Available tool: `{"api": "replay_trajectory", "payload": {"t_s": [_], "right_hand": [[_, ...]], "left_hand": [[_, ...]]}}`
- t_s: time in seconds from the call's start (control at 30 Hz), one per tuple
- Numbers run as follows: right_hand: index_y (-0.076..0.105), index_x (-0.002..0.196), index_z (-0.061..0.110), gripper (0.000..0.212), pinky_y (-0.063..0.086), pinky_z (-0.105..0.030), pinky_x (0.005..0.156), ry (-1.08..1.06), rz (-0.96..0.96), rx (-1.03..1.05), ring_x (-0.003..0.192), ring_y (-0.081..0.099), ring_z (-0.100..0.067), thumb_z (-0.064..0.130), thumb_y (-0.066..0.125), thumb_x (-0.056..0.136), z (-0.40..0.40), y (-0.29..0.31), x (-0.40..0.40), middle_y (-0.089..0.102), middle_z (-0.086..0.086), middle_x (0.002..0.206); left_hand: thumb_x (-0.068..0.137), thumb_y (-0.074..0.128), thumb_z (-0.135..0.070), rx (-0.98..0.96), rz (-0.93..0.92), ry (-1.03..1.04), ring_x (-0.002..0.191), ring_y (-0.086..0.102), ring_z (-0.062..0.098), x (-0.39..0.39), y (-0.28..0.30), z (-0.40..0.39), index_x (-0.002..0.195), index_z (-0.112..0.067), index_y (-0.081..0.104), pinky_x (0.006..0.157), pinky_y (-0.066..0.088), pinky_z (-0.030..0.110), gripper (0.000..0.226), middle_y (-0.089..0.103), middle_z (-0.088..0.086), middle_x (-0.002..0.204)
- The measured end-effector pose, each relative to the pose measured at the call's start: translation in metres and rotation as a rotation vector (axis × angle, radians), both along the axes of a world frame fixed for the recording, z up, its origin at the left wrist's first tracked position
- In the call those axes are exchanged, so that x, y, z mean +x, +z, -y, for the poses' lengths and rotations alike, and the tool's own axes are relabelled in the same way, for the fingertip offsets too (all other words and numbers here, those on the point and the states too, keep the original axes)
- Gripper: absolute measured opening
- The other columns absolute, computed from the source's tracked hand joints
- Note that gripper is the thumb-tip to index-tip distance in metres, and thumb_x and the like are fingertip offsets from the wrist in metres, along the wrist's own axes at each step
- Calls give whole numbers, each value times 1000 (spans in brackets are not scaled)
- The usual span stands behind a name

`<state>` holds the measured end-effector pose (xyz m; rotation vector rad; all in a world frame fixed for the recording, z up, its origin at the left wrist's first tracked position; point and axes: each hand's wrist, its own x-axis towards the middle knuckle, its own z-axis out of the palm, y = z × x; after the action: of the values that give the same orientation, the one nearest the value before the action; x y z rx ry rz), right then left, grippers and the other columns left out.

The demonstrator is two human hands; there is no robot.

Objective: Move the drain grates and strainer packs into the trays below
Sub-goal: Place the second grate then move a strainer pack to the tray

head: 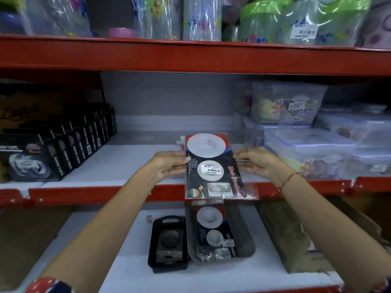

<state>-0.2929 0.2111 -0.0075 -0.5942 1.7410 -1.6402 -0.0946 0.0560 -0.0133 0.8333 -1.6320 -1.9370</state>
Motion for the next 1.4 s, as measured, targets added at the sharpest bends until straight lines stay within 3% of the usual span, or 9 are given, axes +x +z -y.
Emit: {"api": "replay_trajectory", "payload": {"t_s": [0.2,0.3,0.47,0.67,0.8,0.9,1.1,1.23,1.4], "right_hand": [[59,118,10,36,60,-26,56,122,112,80,69,71,-16,-5,60,86,-67,-28,37,73,-5,81],[57,121,10,37,61,-28,62,142,103,112,77,69,-18,-3,60,87,-100,-46,54,70,-6,90],[62,110,13,27,60,-24,56,189,135,168,63,73,-12,-2,58,88,-142,-77,73,75,0,71],[63,102,12,21,61,-27,61,179,165,245,65,74,-14,-2,56,90,-163,-110,84,76,-3,72],[64,107,6,22,59,-26,56,134,192,296,70,74,-18,-4,57,89,-154,-126,84,75,-11,85],[63,108,3,18,59,-33,70,86,205,321,86,69,-23,6,58,91,-137,-137,76,70,-14,102],[62,92,4,22,52,-33,65,46,235,383,80,63,-23,24,53,95,-91,-159,44,66,-12,94],[60,101,2,26,53,-34,69,33,269,409,88,62,-26,26,52,95,-59,-179,12,63,-16,113],[50,127,-1,37,52,-37,83,-2,281,432,109,56,-32,21,50,97,-29,-212,-19,55,-18,133]], "left_hand": [[77,71,1,-10,-10,-97,76,72,18,57,-33,-54,129,-21,52,63,62,29,60,69,16,107],[77,71,1,-16,-1,-157,80,72,20,76,-55,-81,134,-23,51,69,62,32,64,69,13,108],[77,72,0,20,36,-163,84,71,22,100,-87,-120,139,-23,47,62,61,30,71,67,16,116],[76,73,0,94,77,-159,78,73,17,114,-120,-143,136,-20,50,62,62,31,68,71,11,106],[84,64,-1,200,132,-147,86,69,23,109,-136,-135,133,-13,52,65,62,32,52,70,11,102],[96,50,-19,291,179,-117,89,67,28,96,-145,-124,130,-6,54,64,62,34,36,63,19,120],[102,30,-36,461,216,-19,106,58,38,58,-166,-89,133,0,48,87,50,47,51,53,25,133],[102,31,-36,493,266,12,121,52,40,26,-177,-65,135,4,43,88,47,46,54,50,25,137],[100,33,-44,508,318,10,109,54,37,-17,-197,-36,135,6,41,87,48,45,61,52,25,131]]}}
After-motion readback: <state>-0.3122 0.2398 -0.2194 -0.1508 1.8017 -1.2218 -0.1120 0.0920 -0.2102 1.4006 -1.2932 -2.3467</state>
